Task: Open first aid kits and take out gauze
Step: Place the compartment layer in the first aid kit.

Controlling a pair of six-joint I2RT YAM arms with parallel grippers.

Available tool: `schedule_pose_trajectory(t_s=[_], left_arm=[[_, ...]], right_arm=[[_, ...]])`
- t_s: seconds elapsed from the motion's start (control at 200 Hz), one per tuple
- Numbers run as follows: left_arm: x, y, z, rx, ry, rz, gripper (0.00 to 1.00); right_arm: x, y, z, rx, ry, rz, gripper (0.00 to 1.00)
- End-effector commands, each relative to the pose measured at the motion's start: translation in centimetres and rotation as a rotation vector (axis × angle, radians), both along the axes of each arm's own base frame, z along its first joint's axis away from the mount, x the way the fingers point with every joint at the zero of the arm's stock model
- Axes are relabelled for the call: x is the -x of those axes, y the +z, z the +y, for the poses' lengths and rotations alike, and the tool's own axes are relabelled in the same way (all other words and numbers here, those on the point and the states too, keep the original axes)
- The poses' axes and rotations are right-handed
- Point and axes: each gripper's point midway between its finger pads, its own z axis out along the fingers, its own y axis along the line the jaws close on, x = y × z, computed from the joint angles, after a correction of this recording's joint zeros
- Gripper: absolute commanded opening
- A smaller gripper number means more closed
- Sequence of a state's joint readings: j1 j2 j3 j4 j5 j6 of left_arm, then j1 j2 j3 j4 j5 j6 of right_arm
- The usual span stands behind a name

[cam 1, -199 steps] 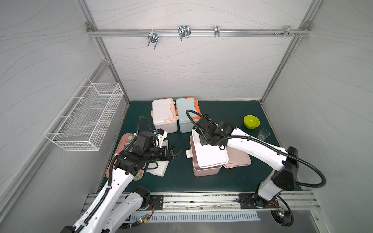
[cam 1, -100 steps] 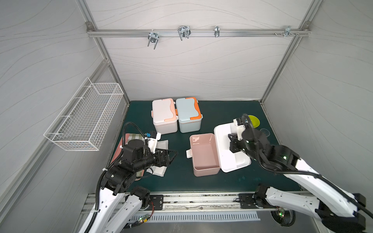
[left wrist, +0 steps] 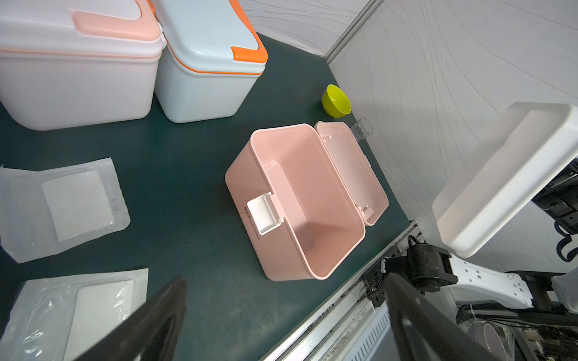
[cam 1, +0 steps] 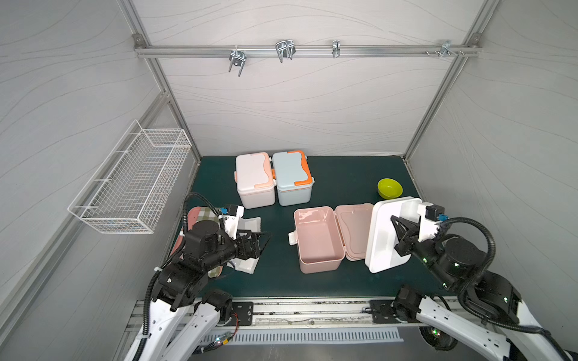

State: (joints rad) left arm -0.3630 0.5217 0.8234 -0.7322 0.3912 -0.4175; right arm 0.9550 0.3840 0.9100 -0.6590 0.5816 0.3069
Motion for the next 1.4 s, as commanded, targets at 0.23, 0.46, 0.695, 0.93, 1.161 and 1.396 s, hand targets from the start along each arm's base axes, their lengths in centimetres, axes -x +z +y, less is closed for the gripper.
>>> schedule_pose_trajectory(t_s=[0.23, 0.46, 0.695, 0.93, 1.161, 1.396], left_arm=[[-2.2, 1.1, -0.9, 0.029, 0.008, -0.037, 0.99], [-2.3, -1.4, -0.6, -0.045, 0.008, 0.044, 0.99], [-2.3, -2.1, -1.3, -0.05, -0.031, 0.085, 0.99], [-2.0, -1.6, -1.2, -0.038, -0.033, 0.059, 0.99], [-1.8, -1.3, -1.1, -0.034, -0.031, 0.045, 0.99], [-1.6, -1.1, -1.2, -0.029, -0.037, 0.037, 0.99]], right_arm=[[-1.3, 0.1, 4.8, 0.048, 0.109, 0.071, 0.0], [-3.1, -1.7, 10.1, 0.118, 0.179, 0.251, 0.0], [-5.3, -5.5, 14.7, 0.225, 0.172, 0.514, 0.0], [-7.5, -9.9, 17.5, 0.31, 0.017, 0.768, 0.0], [-8.6, -13.4, 19.2, 0.405, -0.061, 0.895, 0.0], [-9.1, -16.1, 20.3, 0.479, -0.099, 0.97, 0.0]])
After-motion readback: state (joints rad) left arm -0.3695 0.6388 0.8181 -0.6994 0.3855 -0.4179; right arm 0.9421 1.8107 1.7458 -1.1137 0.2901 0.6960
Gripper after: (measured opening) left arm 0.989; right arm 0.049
